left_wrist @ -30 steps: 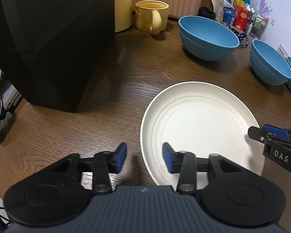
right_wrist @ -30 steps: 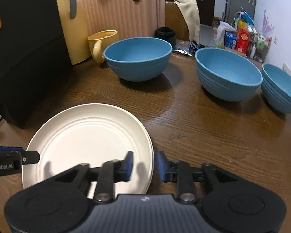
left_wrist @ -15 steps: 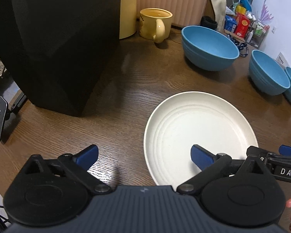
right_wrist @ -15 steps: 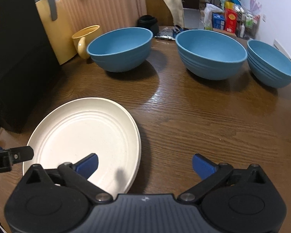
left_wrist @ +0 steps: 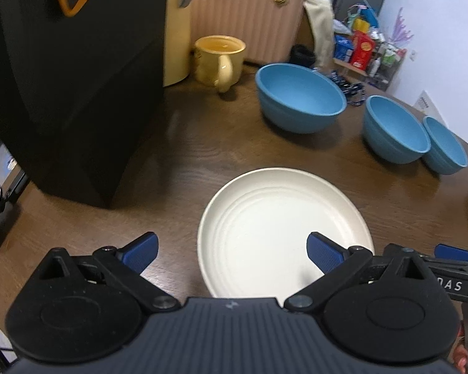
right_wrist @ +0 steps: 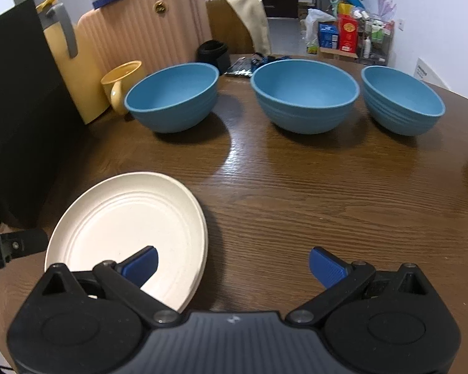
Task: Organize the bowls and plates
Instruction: 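Move both open tools toward the cream plate beside the water bottle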
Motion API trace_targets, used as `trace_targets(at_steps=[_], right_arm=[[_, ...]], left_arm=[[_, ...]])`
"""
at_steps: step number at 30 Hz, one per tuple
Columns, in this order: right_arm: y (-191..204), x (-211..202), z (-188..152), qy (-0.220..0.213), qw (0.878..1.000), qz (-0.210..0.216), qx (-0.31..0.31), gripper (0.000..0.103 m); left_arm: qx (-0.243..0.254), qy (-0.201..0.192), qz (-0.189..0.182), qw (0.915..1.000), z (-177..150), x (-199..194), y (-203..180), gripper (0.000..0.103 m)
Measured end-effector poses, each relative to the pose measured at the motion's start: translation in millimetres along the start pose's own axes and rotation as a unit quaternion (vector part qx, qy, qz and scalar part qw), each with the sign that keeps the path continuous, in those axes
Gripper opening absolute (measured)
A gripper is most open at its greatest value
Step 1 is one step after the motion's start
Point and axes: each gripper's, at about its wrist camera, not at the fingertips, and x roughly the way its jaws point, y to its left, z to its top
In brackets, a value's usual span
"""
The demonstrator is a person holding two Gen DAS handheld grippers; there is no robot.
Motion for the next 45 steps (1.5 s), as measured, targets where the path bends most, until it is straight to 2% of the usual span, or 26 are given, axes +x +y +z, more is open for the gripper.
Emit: trace_targets(at_steps=[9,16,24,34,39,45], right_arm=[[-24.6,-23.1,-4.0,-0.026,0.998,-0.026,0.054,0.103],[-55.6,-39.1,-7.5,-0.05,0.991,-0.061,0.107,0.103],[-86.8,-60.3,-18.0,-0.075,0.976,-0.106,0.177,0.103],[-107.8,-83.0,-31.7,-0.105,0.953,-0.155,0.24,0.103],[-116.9,-93.3,-33.8,-0.112,0.944,-0.178,0.254,0.103],[-128.6,-103.4,-34.7,-0.114,0.939,-0.185,0.266,0.103]], left_arm=[[0.047,-0.013,-0.035,0.9982,19.4,-7.7,-32.5,0.103],[0.091,-0.01,-0.067,0.9935,32.0,-3.8,-68.3,0.103],[0.151,-0.01,-0.105,0.9829,43.1,3.9,-106.8,0.103],[0.206,-0.007,-0.145,0.9677,48.9,9.9,-134.5,0.103],[0.208,-0.005,-0.157,0.9655,50.0,10.3,-145.6,0.103],[0.211,-0.006,-0.163,0.9636,48.1,5.4,-159.9,0.103]])
